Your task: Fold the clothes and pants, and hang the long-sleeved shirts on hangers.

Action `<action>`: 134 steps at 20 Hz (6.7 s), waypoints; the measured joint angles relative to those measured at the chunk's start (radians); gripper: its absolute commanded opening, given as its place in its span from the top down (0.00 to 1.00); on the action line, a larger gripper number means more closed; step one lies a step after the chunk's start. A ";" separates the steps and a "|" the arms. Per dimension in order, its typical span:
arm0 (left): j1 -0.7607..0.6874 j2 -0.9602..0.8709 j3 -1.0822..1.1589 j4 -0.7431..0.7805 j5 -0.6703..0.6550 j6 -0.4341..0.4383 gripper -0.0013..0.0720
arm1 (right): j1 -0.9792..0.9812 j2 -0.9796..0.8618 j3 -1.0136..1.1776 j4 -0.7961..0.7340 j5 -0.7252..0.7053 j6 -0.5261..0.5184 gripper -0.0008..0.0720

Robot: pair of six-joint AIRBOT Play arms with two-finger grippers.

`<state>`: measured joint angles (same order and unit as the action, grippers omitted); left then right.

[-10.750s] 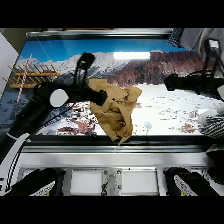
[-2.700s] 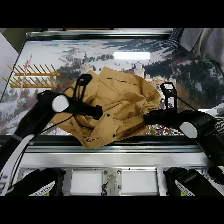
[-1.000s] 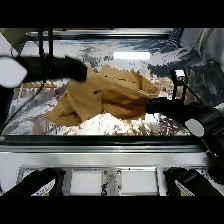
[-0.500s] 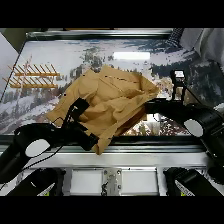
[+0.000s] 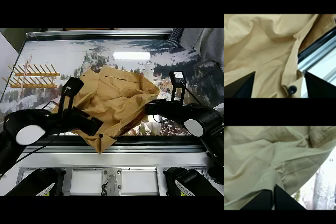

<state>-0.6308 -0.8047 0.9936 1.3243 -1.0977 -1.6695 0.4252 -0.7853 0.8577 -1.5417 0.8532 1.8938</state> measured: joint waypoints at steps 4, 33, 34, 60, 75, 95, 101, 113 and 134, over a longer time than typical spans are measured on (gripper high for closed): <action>-0.006 -0.157 0.033 -0.027 -0.002 0.002 0.10 | 0.000 0.000 0.000 0.000 0.025 0.000 0.96; 0.154 -0.377 0.904 -0.274 -0.066 0.092 0.94 | -0.082 -0.091 0.713 -0.026 0.285 -0.246 0.96; 0.137 -0.368 0.970 -0.274 -0.033 0.093 0.94 | -0.084 -0.095 0.786 -0.026 0.283 -0.252 0.96; 0.171 -0.250 0.298 -0.112 0.002 0.073 0.94 | -0.064 -0.339 0.636 -0.026 0.502 -0.271 0.96; 0.100 -0.148 0.005 -0.112 0.031 0.055 0.94 | -0.056 -0.321 0.329 -0.006 0.310 -0.129 0.25; 0.246 -0.145 0.394 -0.086 0.002 0.057 0.94 | -0.086 -0.197 0.576 -0.059 0.585 -0.146 0.96; 0.164 -0.142 0.380 0.137 -0.071 -0.069 0.94 | -0.093 -0.169 0.718 -0.070 0.798 -0.156 0.96; 0.111 -0.136 0.154 0.151 0.091 -0.200 0.32 | -0.092 -0.190 0.645 -0.041 0.848 -0.113 0.96; 0.431 -0.184 0.350 0.285 0.070 -0.065 0.09 | -0.092 -0.195 0.641 -0.033 0.849 -0.106 0.96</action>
<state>-0.1997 -0.9886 1.3437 1.6093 -1.0275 -1.7348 0.3332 -0.9806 1.4986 -1.5745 1.7020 1.7878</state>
